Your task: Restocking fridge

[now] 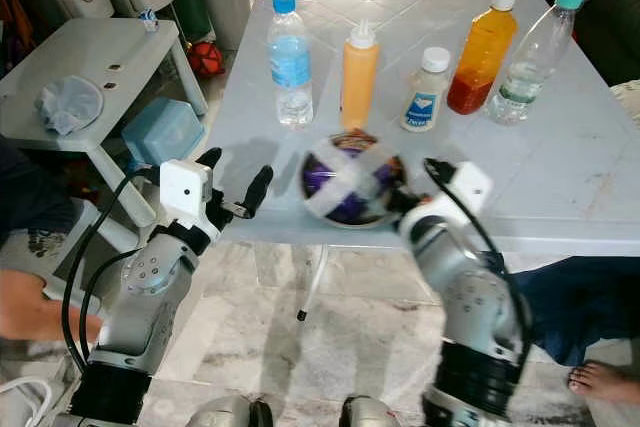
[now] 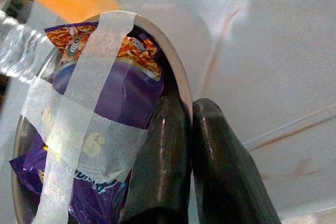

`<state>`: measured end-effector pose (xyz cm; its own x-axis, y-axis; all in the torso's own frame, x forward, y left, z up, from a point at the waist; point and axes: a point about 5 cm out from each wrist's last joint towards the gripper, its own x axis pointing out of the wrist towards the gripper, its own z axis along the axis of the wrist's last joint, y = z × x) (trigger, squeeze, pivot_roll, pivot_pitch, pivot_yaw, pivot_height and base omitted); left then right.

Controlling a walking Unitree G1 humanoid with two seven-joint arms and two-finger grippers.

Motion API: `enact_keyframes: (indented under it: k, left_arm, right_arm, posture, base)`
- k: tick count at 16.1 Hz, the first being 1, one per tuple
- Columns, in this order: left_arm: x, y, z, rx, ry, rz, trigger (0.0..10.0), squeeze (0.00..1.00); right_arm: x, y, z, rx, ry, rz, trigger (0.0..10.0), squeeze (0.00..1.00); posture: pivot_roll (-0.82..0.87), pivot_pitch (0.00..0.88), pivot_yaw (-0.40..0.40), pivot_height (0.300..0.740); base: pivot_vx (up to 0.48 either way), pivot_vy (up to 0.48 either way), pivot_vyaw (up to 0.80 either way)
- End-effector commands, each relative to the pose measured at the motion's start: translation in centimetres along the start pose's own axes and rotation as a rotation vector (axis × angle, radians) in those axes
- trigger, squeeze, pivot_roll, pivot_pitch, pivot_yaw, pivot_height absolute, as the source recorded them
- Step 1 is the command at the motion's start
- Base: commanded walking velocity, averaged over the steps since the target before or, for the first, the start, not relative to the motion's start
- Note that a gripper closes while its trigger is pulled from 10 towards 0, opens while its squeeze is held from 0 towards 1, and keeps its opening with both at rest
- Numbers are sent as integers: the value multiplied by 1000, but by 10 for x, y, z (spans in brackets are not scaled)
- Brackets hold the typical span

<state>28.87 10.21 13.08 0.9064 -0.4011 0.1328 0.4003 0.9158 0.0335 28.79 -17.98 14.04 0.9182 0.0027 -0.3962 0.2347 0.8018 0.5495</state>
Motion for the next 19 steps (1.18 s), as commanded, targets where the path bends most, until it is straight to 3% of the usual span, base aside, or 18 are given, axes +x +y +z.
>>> enact_keyframes:
  k: [1, 2, 3, 4, 6, 10, 16, 17, 18, 19]
  left_arm:
    - [2, 1, 2, 13, -7, -3, 10000, 0]
    - [2, 1, 2, 13, -7, -2, 10000, 0]
    - [2, 1, 2, 14, -6, -2, 10000, 0]
    - [2, 1, 2, 14, -6, -2, 10000, 0]
    - [2, 1, 2, 15, -5, -2, 10000, 0]
    - [3, 2, 2, 17, -5, 0, 10000, 0]
    - [2, -1, 5, 16, -13, 0, 10000, 0]
    - [2, -2, 5, 16, -13, 0, 10000, 0]
    - [2, -2, 5, 15, -14, -1, 10000, 0]
    - [2, -2, 5, 16, -14, 0, 10000, 0]
  right_arm:
    - [-3, -6, 4, -57, -8, -29, 2392, 0]
    - [-5, -9, 7, -79, -12, -35, 4549, 0]
    - [-6, -13, 10, -112, -7, -36, 9882, 0]
    - [-7, -17, 12, -159, -6, -48, 10000, 0]
    - [-7, -26, 11, -211, 12, -70, 10000, 1000]
    - [-3, -30, 13, -255, -1, -76, 10000, 1000]
    - [2, -35, 17, -241, -16, -77, 10000, 1000]
    - [4, -34, 16, -217, -7, -65, 10000, 922]
    - [6, -32, 14, -204, 6, -49, 10000, 600]
    - [8, -29, 8, -166, 33, -29, 10000, 0]
  posture:
    - [-20, 64, 76, 740]
    - [-21, 64, 76, 740]
    - [-22, 64, 76, 740]
    - [-22, 64, 77, 740]
    - [-21, 64, 76, 740]
    - [-15, 64, 78, 740]
    - [-17, 67, 76, 740]
    - [-17, 68, 76, 740]
    - [-16, 68, 76, 740]
    - [-13, 69, 73, 740]
  base:
    - [0, 0, 0]
    - [0, 0, 0]
    - [0, 0, 0]
    - [0, 0, 0]
    - [0, 0, 0]
    - [0, 0, 0]
    - [0, 0, 0]
    - [0, 0, 0]
    - [0, 0, 0]
    - [0, 0, 0]
